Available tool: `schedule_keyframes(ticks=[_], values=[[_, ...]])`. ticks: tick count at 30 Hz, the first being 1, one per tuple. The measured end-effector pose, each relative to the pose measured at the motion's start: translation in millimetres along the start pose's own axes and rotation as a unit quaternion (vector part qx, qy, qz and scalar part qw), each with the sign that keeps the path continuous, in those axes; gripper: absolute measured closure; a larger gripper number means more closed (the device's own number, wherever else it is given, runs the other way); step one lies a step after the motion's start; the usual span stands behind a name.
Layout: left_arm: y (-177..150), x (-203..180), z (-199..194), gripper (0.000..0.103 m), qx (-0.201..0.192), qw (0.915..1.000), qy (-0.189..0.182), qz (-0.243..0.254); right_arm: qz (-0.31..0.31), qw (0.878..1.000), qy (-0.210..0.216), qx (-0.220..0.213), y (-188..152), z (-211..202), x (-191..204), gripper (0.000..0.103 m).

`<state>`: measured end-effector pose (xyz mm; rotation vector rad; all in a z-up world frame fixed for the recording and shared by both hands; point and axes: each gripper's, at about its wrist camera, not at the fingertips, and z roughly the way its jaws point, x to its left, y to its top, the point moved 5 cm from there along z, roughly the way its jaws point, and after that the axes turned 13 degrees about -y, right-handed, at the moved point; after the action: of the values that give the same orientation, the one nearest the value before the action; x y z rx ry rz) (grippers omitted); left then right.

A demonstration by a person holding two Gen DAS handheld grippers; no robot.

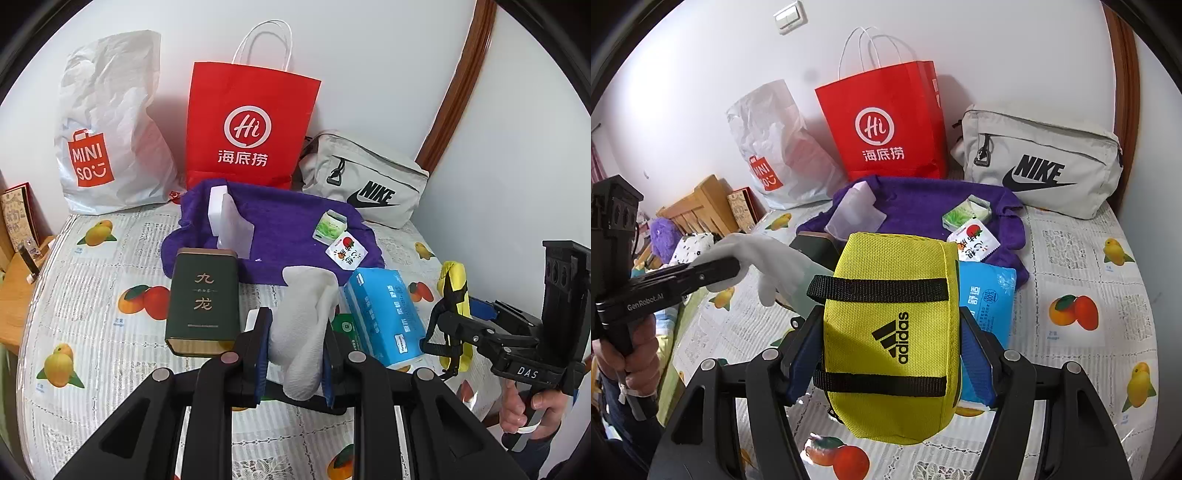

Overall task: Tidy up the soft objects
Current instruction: 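Carry the white plush toward the towel with the left gripper while the right carries the yellow pouch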

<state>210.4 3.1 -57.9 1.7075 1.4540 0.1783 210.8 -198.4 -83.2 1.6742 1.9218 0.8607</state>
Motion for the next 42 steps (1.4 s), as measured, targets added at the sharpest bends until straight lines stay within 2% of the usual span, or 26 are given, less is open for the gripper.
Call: schedule_keyframes(ticks=[14, 21, 30, 42], values=[[0.8, -1.8, 4.3, 0.081, 0.009, 0.9999, 0.009, -0.002, 0.001, 1.0, 0.011, 0.006, -0.2, 7.0, 0.8, 0.035], [17.0, 4.1, 9.4, 0.081, 0.01, 0.9999, 0.011, 0.005, 0.006, 1.0, 0.004, 0.006, 9.5, 16.3, -1.7, 0.035], [51.7, 12.5, 24.1, 0.081, -0.002, 0.9998, 0.007, 0.018, -0.012, 1.0, -0.01, 0.003, 42.0, 42.8, -1.4, 0.035], [98.8, 41.1, 54.6, 0.081, -0.006, 0.9997, 0.016, 0.017, -0.021, 0.999, -0.017, 0.017, 97.9, 113.1, 1.9, 0.035]])
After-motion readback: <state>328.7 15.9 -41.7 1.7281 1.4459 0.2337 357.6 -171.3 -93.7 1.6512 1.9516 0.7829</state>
